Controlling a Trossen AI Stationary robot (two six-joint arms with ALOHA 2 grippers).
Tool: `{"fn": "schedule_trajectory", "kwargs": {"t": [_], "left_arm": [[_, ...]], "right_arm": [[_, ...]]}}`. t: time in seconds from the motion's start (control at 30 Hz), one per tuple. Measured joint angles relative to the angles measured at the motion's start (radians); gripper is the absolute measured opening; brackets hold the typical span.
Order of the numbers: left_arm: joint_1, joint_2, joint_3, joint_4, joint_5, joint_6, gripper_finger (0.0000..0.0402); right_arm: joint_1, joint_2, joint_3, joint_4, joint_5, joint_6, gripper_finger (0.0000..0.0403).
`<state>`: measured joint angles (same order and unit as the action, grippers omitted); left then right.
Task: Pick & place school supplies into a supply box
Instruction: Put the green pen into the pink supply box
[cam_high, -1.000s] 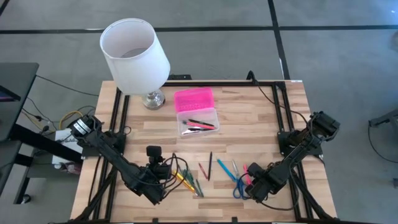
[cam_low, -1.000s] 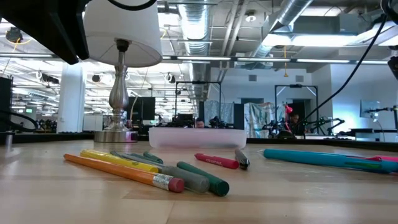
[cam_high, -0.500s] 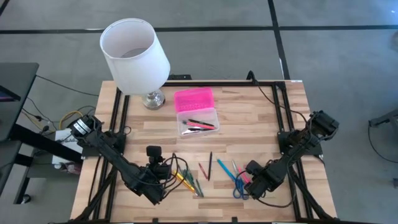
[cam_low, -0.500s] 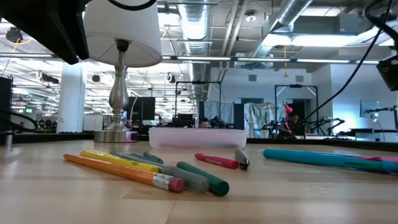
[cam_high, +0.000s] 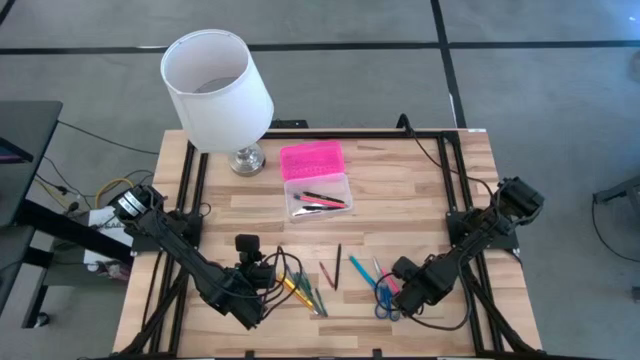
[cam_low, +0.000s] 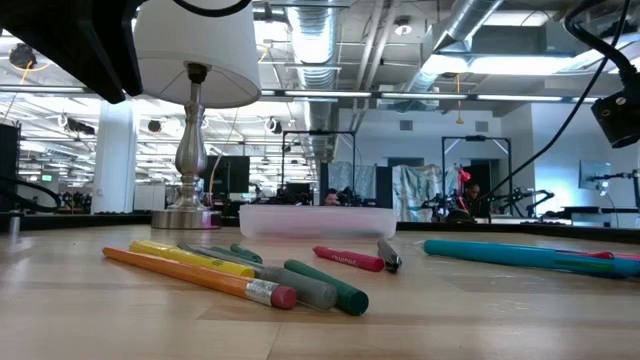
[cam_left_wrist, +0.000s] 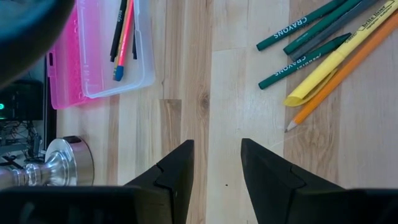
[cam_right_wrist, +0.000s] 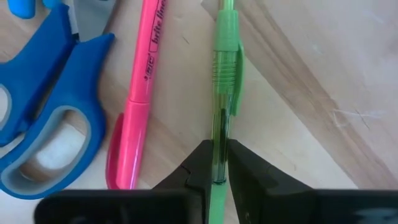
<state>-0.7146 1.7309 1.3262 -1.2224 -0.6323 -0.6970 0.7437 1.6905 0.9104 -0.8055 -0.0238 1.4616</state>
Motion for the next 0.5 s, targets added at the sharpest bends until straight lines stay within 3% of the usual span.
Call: {"fn": "schedule_trajectory", "kwargs": {"t": [0.5], "left_arm": [[0.0,0.0,0.0,0.0,0.001,0.0,0.0128]], "right_arm": [[-0.007,0.0,0.0,-0.053,-0.006,-0.006,0.0049]]}}
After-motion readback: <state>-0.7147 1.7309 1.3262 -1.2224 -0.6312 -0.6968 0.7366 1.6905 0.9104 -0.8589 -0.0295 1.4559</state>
